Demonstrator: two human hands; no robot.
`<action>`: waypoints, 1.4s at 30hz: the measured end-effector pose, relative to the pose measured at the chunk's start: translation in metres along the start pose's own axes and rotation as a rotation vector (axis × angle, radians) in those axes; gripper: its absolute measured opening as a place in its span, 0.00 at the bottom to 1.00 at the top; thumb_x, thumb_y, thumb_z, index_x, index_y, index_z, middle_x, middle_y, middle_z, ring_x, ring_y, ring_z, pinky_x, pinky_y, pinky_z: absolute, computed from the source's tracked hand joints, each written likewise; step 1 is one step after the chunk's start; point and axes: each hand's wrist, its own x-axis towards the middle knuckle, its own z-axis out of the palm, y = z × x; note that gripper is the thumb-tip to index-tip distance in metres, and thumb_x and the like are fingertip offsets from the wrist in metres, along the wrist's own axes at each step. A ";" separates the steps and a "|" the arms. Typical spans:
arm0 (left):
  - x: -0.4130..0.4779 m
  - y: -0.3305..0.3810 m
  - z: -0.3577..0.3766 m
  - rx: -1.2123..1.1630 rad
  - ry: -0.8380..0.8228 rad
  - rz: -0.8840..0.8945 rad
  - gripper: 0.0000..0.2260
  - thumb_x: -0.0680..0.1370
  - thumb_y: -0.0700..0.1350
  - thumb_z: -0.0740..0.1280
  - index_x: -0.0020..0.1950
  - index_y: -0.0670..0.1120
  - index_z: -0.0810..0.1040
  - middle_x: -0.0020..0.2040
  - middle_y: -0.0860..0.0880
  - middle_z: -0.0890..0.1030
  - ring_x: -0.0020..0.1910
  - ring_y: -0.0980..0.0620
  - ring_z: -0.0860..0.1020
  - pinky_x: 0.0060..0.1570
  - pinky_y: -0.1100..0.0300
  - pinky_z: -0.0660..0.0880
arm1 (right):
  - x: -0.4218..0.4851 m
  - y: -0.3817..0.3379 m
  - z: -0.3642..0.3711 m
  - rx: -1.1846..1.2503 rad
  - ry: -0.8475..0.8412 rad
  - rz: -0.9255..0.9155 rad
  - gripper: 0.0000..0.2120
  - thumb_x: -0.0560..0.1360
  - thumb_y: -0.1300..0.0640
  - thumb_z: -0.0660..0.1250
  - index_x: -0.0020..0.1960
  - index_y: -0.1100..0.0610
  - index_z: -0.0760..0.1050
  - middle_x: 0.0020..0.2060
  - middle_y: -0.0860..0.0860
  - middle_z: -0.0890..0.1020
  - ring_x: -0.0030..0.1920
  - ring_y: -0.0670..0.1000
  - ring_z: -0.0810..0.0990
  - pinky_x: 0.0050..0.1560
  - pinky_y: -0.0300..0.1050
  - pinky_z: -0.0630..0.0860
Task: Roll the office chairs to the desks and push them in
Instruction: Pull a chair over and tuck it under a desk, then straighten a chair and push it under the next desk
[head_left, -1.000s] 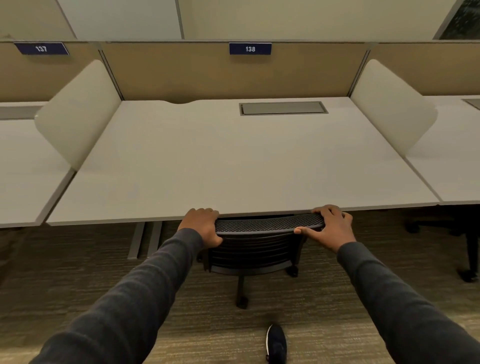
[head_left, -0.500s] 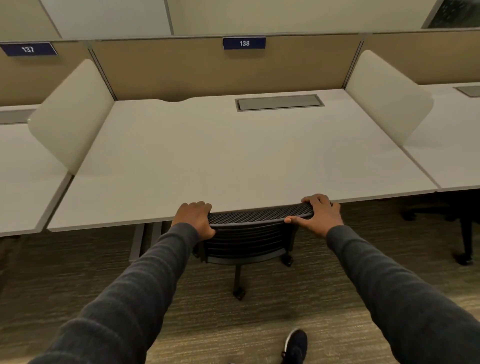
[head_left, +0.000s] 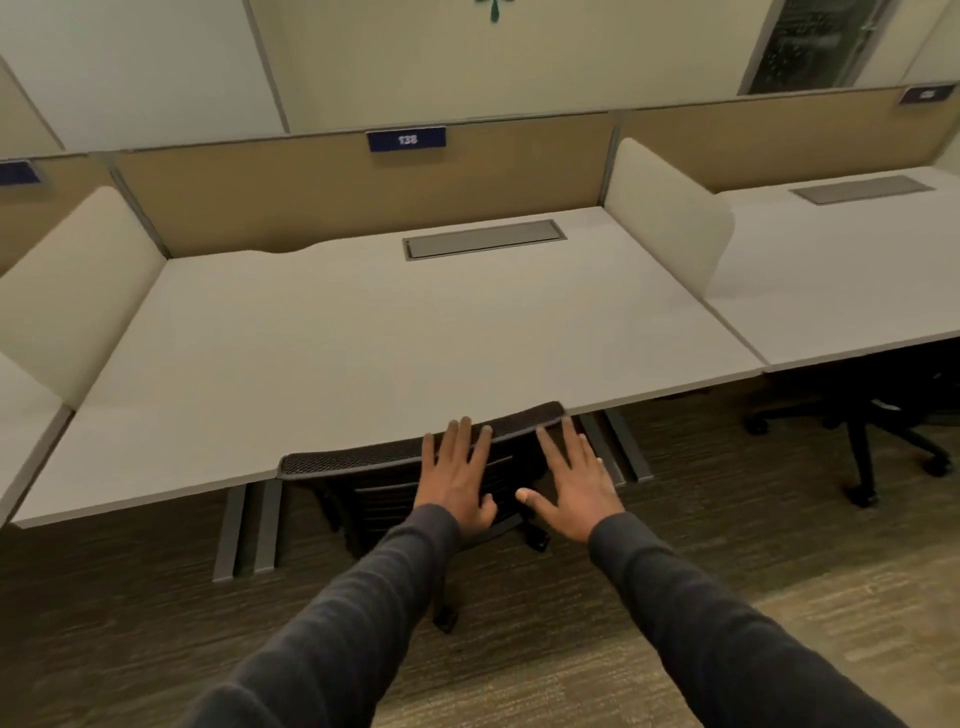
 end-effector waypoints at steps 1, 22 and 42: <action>0.008 0.031 0.001 0.002 -0.004 0.030 0.45 0.73 0.60 0.62 0.81 0.49 0.39 0.81 0.40 0.41 0.79 0.41 0.38 0.74 0.38 0.34 | -0.012 0.021 -0.006 0.025 0.009 0.026 0.45 0.75 0.29 0.58 0.79 0.40 0.34 0.78 0.51 0.30 0.80 0.58 0.40 0.77 0.61 0.47; 0.118 0.437 0.016 -0.032 -0.131 0.196 0.42 0.75 0.60 0.64 0.81 0.50 0.43 0.81 0.40 0.44 0.80 0.41 0.42 0.72 0.38 0.35 | -0.149 0.381 -0.119 0.116 0.087 0.299 0.41 0.77 0.32 0.57 0.81 0.43 0.40 0.81 0.55 0.45 0.80 0.58 0.51 0.75 0.59 0.59; 0.374 0.690 0.058 -0.052 -0.200 0.340 0.42 0.76 0.58 0.64 0.81 0.49 0.44 0.81 0.39 0.45 0.79 0.39 0.42 0.73 0.36 0.39 | -0.042 0.692 -0.228 0.051 0.059 0.432 0.40 0.78 0.33 0.58 0.81 0.45 0.42 0.81 0.53 0.46 0.79 0.56 0.52 0.75 0.57 0.61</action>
